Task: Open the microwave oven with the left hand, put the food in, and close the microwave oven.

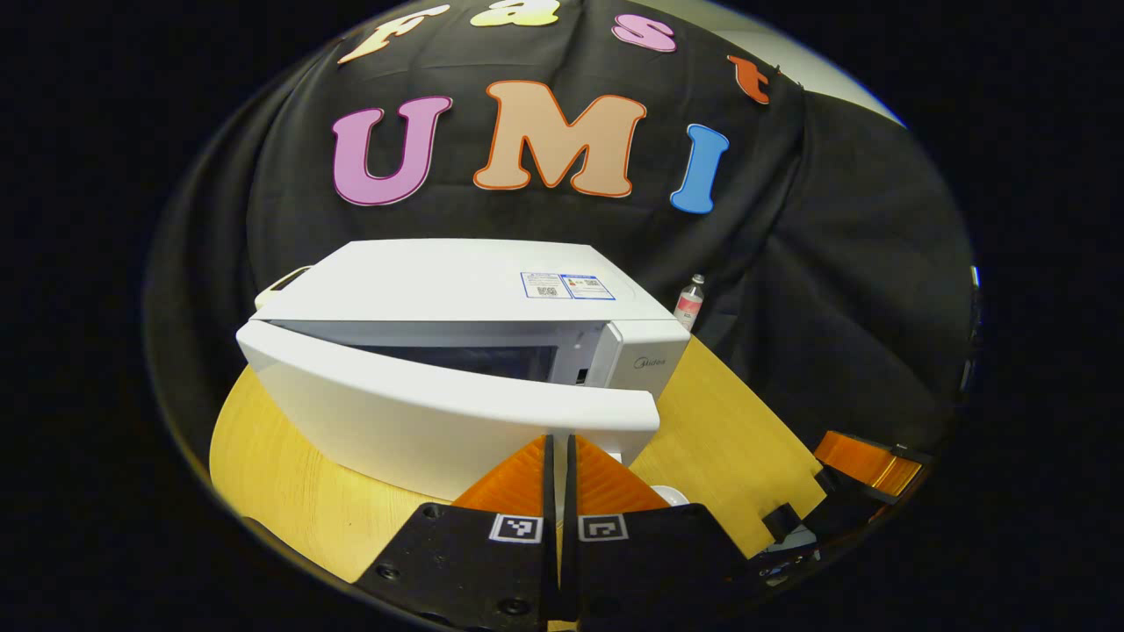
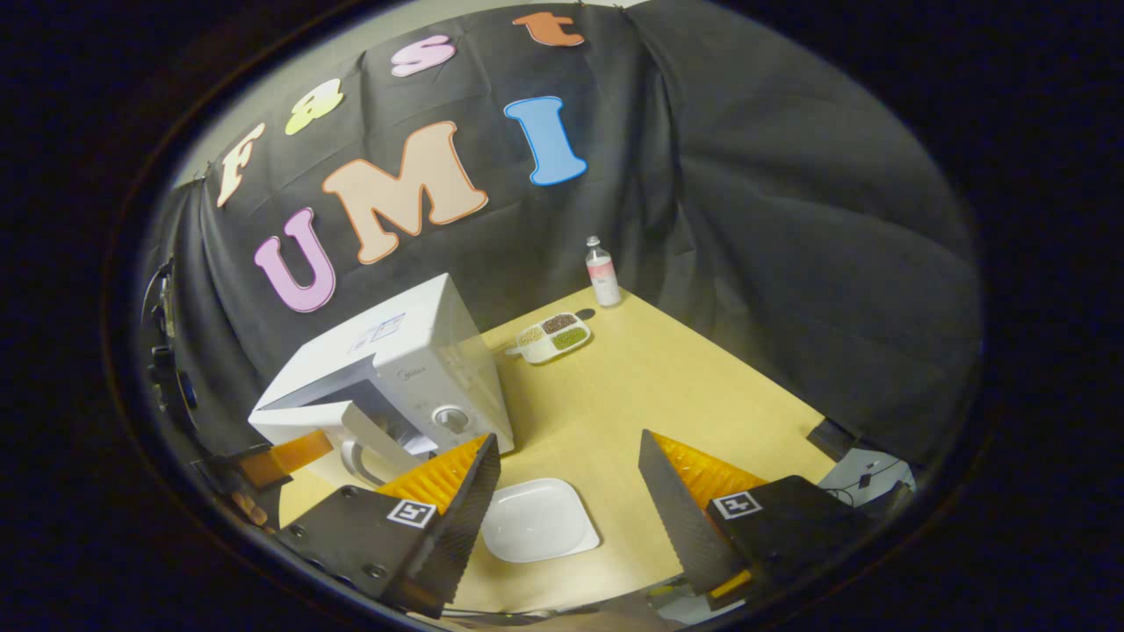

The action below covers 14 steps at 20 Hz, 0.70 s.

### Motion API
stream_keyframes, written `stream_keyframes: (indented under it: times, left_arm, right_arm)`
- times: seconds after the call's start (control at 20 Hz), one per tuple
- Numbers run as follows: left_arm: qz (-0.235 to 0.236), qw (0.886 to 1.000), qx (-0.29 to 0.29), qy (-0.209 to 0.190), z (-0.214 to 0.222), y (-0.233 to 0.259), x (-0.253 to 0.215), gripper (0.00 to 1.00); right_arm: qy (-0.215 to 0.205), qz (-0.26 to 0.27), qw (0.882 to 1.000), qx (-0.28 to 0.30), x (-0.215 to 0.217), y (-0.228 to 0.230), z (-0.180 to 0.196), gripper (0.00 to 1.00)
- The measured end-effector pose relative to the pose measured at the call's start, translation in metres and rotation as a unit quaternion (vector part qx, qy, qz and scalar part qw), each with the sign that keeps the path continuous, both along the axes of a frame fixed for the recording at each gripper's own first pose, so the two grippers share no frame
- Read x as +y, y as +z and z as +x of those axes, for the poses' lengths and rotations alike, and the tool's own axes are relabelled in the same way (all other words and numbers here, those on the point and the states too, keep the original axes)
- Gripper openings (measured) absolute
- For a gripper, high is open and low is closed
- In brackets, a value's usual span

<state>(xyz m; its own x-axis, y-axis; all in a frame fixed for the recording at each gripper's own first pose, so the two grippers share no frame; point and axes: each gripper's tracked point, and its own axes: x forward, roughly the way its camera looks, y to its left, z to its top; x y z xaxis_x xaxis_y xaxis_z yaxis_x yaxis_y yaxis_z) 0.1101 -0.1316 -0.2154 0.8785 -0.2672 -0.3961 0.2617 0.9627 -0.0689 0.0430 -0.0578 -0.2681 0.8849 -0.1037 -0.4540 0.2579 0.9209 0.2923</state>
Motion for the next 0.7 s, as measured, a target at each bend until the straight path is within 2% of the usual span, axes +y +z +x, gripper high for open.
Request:
stream_keyframes:
  times: [0.4, 0.45, 0.7]
  left_arm:
    - [0.022, 1.0, -0.013, -0.011, 0.025, 0.006, -0.007, 0.01]
    - [0.021, 1.0, -0.015, -0.01, 0.029, 0.007, -0.007, 0.01]
    - [0.017, 1.0, -0.021, -0.001, 0.044, 0.011, -0.006, 0.01]
  right_arm:
    - [-0.001, -0.012, 1.0, 0.0, -0.003, 0.0, 0.007, 0.98]
    - [0.001, -0.017, 1.0, 0.001, -0.003, 0.001, 0.007, 0.88]
    - [0.004, -0.032, 0.999, -0.02, -0.005, 0.015, 0.012, 0.88]
